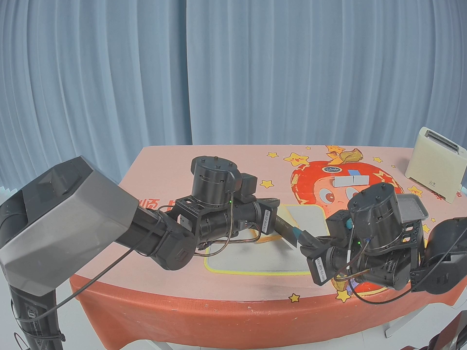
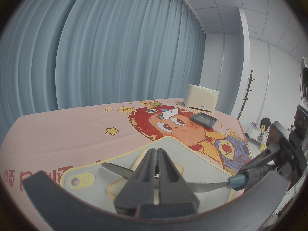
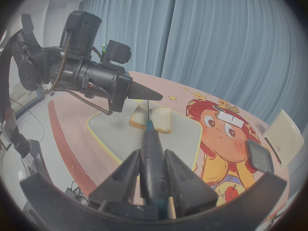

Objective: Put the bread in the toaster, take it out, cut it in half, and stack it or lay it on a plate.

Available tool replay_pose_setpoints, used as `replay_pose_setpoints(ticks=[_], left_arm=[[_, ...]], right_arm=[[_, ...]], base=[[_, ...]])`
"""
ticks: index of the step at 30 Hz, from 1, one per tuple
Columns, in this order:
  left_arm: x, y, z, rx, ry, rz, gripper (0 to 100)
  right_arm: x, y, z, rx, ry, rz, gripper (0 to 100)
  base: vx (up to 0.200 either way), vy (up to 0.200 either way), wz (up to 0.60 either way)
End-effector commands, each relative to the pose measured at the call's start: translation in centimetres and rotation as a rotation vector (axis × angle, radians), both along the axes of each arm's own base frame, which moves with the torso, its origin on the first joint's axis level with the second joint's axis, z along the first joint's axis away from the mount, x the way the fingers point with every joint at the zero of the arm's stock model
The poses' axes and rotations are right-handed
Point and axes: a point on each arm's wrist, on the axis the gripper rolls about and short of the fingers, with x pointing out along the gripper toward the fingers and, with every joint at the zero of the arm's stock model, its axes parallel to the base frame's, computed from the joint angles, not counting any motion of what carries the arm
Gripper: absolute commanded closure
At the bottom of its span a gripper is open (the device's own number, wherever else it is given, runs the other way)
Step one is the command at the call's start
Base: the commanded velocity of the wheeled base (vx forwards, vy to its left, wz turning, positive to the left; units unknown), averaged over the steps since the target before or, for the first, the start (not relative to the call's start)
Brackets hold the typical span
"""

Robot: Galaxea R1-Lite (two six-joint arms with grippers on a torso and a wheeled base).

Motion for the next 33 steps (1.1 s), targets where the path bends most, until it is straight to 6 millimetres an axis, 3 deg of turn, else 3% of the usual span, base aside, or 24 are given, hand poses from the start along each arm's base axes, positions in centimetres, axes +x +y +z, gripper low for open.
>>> replay_pose_setpoints(ticks=[1,17,33], left_arm=[[0.0,0.1,-0.6,0.013,0.018,0.001,100],[0.8,-0.8,1.5,-0.084,-0.083,0.022,100],[1.2,-0.9,-0.4,-0.09,-0.087,0.026,100]], right_arm=[[0.4,-0.2,-0.1,0.0,0.002,-0.017,100],[-0.1,-0.7,-1.4,-0.012,0.047,-0.035,100],[0.4,-0.3,-0.3,0.02,0.013,-0.034,100]], base=[[0.0,0.0,0.0],[0.0,0.0,0.0],[0.0,0.0,0.0]])
